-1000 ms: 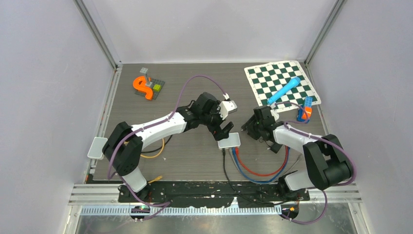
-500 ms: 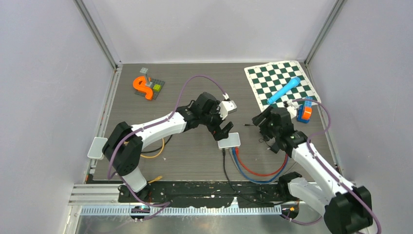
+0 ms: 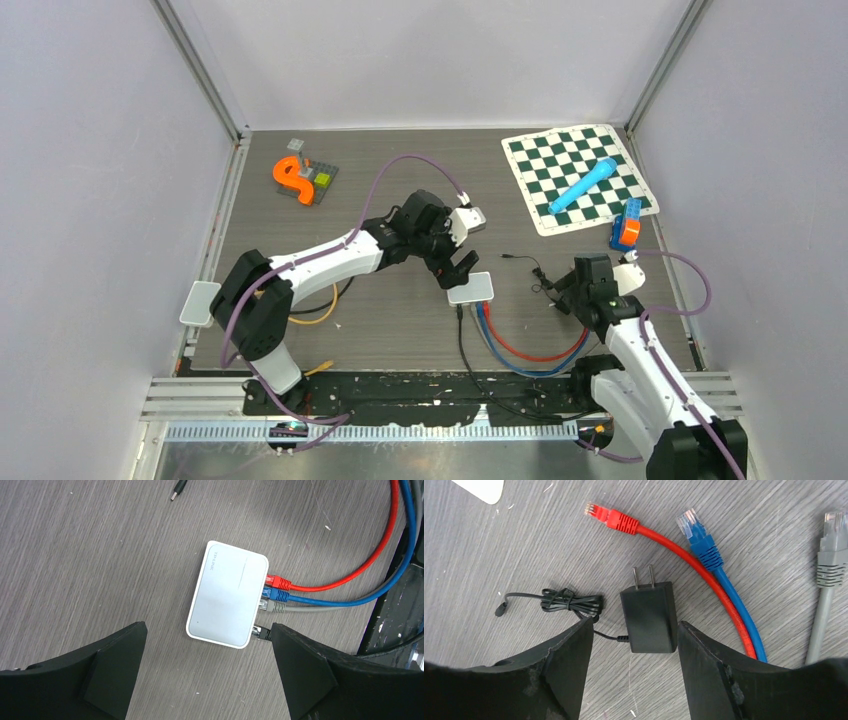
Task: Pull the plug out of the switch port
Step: Place the connector at the center of the board, then move the connector to the center of the board.
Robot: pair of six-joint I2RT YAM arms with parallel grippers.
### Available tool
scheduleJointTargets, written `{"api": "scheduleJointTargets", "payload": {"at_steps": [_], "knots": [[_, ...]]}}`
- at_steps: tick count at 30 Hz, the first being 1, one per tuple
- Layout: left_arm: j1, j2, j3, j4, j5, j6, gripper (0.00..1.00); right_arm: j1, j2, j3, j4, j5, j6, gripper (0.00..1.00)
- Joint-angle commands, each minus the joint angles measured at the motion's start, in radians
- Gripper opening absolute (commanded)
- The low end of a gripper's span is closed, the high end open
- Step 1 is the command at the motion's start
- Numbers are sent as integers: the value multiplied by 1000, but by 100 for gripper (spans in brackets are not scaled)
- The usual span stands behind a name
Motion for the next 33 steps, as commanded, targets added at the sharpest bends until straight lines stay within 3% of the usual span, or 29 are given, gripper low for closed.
{"api": "scheduleJointTargets", "payload": {"at_steps": [1,10,24,33], "knots": [[4,-32,-6,-6,-6,26,100,-23,18,4,18,17,7,69],[5,-23,0,-23,-4,30,100,-54,127,-24,214,-107,-99,66],[3,-9,20,-53,8,37,100,-56,475,153,382,-335,-450,62],[4,-4,22,-59,0,44,100,-55,363,255,283,-223,-545,66]]}}
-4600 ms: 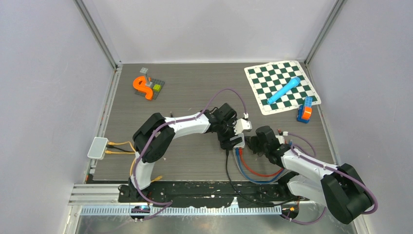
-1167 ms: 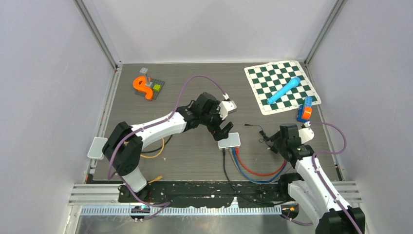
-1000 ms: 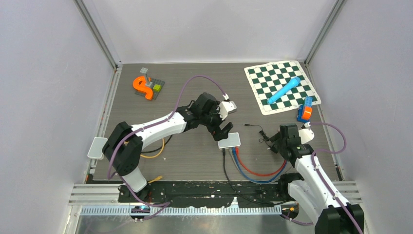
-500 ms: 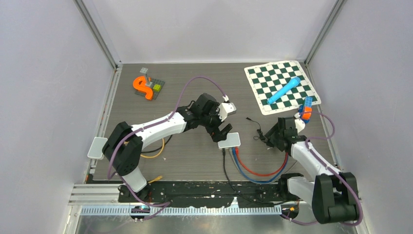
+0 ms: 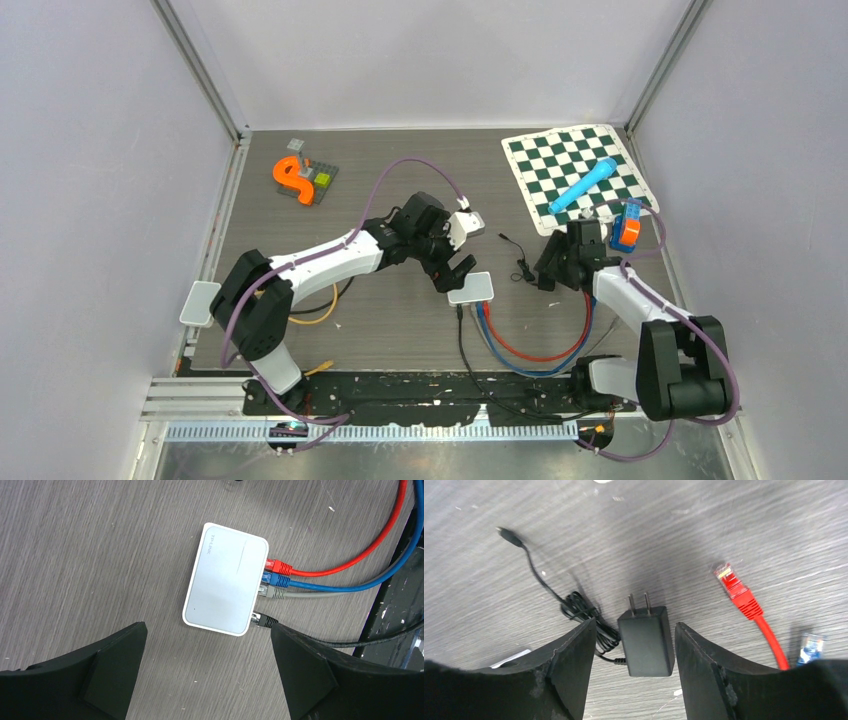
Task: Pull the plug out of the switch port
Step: Move the connector to the center of the board.
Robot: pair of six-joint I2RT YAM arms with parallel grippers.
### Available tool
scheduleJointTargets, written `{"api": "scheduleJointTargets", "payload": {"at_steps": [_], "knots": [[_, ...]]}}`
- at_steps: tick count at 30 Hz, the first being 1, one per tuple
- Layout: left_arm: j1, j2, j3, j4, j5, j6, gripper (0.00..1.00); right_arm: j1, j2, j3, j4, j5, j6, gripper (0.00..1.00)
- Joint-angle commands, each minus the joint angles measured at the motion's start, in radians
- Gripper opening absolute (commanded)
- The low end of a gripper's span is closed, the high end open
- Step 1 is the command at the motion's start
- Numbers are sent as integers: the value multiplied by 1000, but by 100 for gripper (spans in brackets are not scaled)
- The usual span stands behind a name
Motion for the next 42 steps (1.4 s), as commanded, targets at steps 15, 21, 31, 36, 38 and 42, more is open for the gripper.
{"api": "scheduleJointTargets", "payload": {"at_steps": [15,21,31,36,38,42], "knots": [[3,-33,-4,32,-31,0,100,-4,270,347,-1,-261,-34,46],[3,-42,-16,34,-46,3,100,11,395,406,17,-298,-33,43],[3,-32,-3,24,-45,2,100,124,519,428,27,-259,-90,38],[3,-32,-8,14,-46,9,100,146,481,378,45,-260,-143,37],[3,-32,-9,16,-45,8,100,154,451,348,53,-269,-174,34],[3,-23,-4,15,-38,9,100,178,398,311,24,-247,-243,25]]}}
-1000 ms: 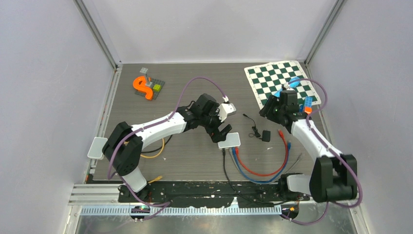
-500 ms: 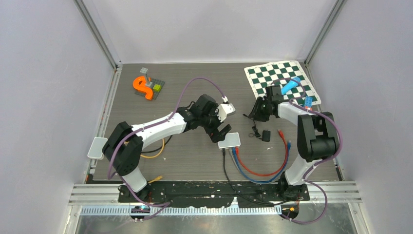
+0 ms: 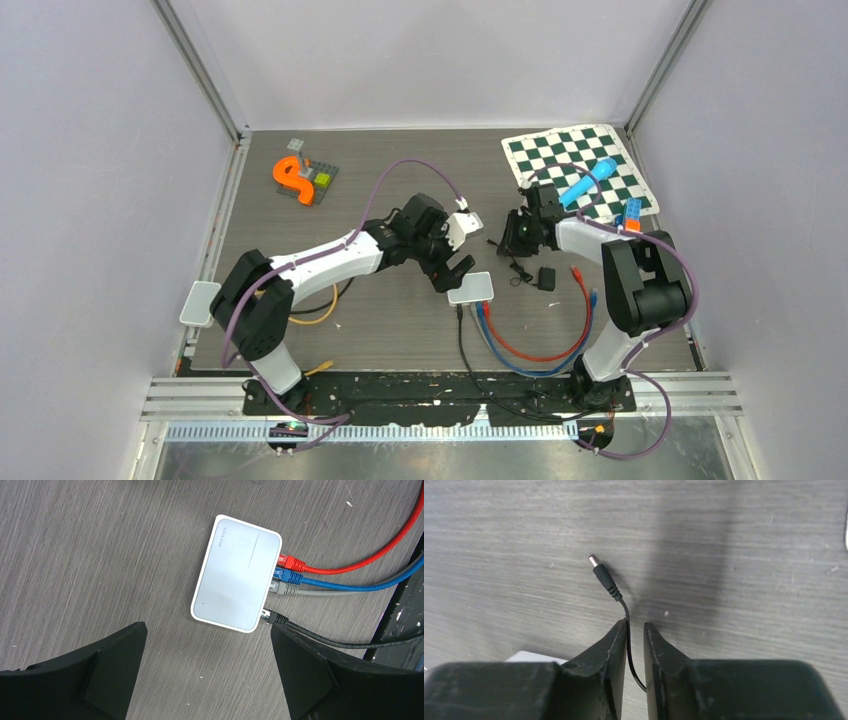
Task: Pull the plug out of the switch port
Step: Move the connector to the center of the board.
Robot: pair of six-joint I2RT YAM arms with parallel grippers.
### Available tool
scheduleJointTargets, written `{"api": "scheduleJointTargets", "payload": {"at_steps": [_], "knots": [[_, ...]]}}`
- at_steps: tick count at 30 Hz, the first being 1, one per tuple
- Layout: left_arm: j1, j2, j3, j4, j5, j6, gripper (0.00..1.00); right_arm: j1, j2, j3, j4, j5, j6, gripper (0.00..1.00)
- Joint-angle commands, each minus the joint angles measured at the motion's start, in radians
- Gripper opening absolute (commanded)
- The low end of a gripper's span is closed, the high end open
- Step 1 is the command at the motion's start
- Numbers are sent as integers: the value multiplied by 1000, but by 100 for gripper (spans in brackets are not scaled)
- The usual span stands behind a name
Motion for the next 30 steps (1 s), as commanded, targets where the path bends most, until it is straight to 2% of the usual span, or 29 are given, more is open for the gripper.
{"api": "scheduleJointTargets", "payload": {"at_steps": [1,4,10,15,20,26,30], "knots": [[3,-20,11,13,11,11,100,25,-89,-37,-23,30,-112,24],[2,-14,20,9,20,11,100,31,-115,-49,-57,43,-158,20],[3,-11,23,6,35,10,100,52,-126,-23,-129,10,-250,20],[3,-15,20,6,39,7,100,63,-148,-2,-149,75,-226,33],[3,-29,9,16,26,5,100,63,-263,-7,-153,144,-178,44],[3,-42,-7,33,22,-5,100,63,-436,-68,-161,216,-98,45],[3,-66,-47,96,-5,-36,100,63,-588,-221,-126,226,1,44]]}}
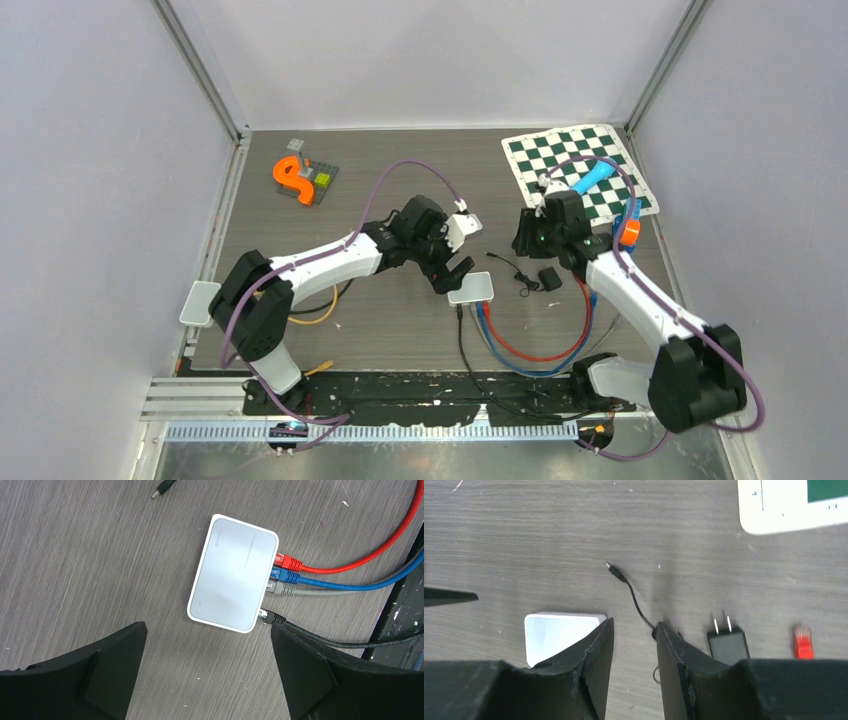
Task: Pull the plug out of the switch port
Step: Move the connector to the center of the board, then pull the connector from the switch port.
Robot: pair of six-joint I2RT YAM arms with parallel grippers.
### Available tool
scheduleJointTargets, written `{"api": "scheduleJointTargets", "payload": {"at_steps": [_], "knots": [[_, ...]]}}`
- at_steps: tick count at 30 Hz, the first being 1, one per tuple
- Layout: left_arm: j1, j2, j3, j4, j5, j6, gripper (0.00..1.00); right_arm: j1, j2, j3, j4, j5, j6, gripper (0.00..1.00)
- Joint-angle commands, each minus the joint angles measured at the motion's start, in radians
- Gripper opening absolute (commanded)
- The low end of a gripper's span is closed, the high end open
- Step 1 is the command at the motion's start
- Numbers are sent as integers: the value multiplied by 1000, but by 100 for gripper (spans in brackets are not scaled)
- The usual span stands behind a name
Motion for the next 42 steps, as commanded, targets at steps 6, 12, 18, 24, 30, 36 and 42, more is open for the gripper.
{"api": "scheduleJointTargets", "payload": {"at_steps": [6,12,18,24,30,36,42], "knots": [[3,-72,-58,118,-39,-45,100,1,-411,-366,156,-65,303,44],[3,-25,-27,90,0,-19,100,1,-483,-520,337,-243,438,46],[-10,65,35,-4,6,63,100,1,-406,-580,440,-313,519,46],[-33,99,54,-33,-20,105,100,0,-297,-609,509,-370,527,46],[-62,152,120,-78,-12,150,100,1,-205,-610,558,-396,532,46],[-86,208,161,-121,-23,189,100,1,-169,-609,585,-399,549,46],[-100,249,213,-162,-29,207,100,1,-142,-621,583,-370,584,44]]}}
